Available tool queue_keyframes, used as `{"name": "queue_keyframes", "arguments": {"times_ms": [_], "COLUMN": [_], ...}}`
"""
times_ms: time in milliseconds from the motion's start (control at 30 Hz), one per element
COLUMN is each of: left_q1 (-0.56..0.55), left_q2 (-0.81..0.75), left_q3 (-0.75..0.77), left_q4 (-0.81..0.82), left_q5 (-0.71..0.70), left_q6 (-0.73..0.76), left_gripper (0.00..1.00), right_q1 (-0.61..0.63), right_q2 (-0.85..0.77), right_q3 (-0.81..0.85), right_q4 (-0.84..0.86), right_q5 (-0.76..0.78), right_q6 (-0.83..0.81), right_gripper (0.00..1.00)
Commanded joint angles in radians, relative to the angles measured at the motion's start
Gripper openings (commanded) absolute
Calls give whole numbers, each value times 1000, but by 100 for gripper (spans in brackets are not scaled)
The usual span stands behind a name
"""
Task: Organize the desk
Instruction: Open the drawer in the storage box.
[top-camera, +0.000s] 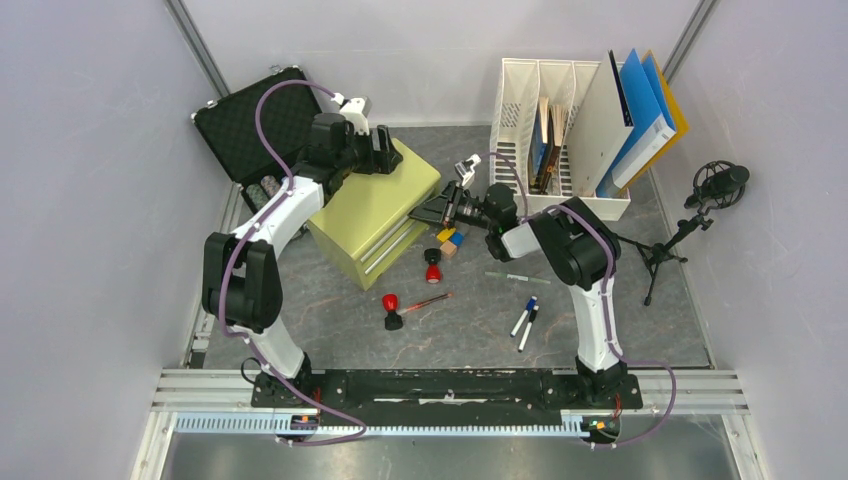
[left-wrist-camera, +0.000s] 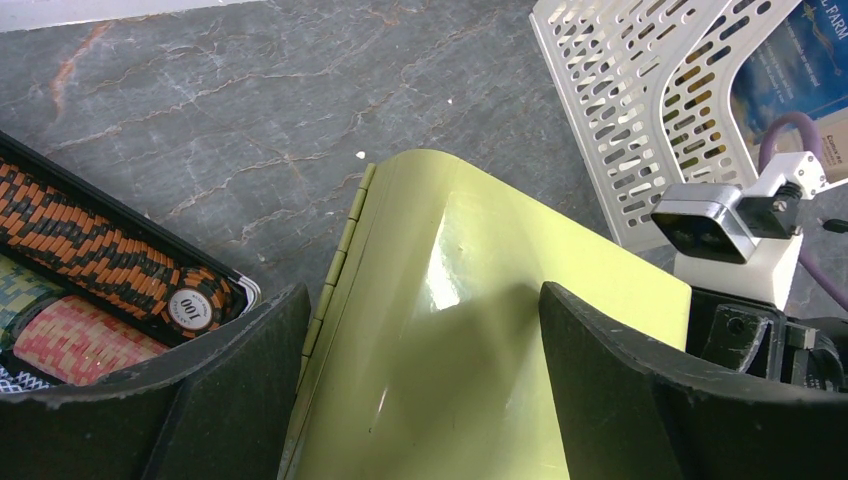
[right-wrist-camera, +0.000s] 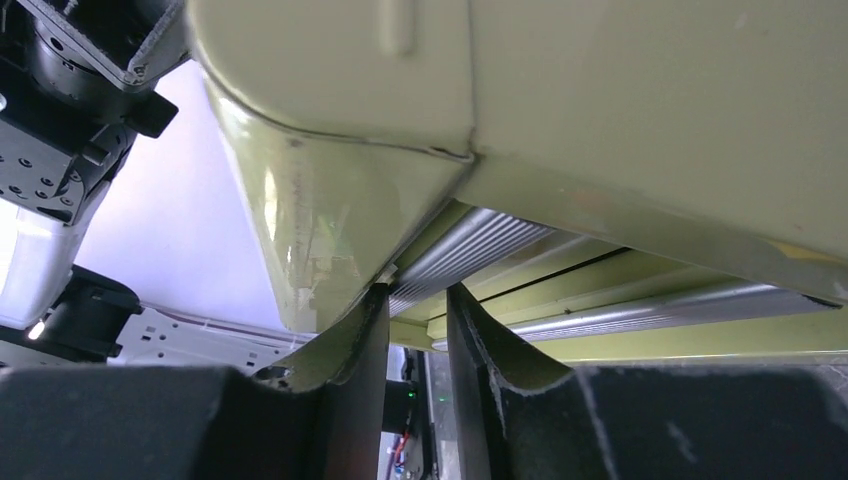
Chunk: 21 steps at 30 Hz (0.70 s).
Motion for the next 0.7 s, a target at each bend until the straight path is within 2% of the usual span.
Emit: {"name": "queue_keyframes", "arguments": {"times_ms": [0,333,667], "left_q1": [-67,-66,-67], "left_q2": [131,128,166], "left_q3": [-106,-130,-150], "left_q4": [-378,-357,-336], "left_q5": [52,84,138], "left_q6": [17,-8,-45], "left_gripper": [75,71,67], "right_q1": [30,65,92], "right_q2": [14,29,76], "right_q3": [39,-17,71], "right_q4": [130,266,309], "right_q5": [59,180,262], "right_q6": [62,165,212], "right_gripper": [34,39,34]}}
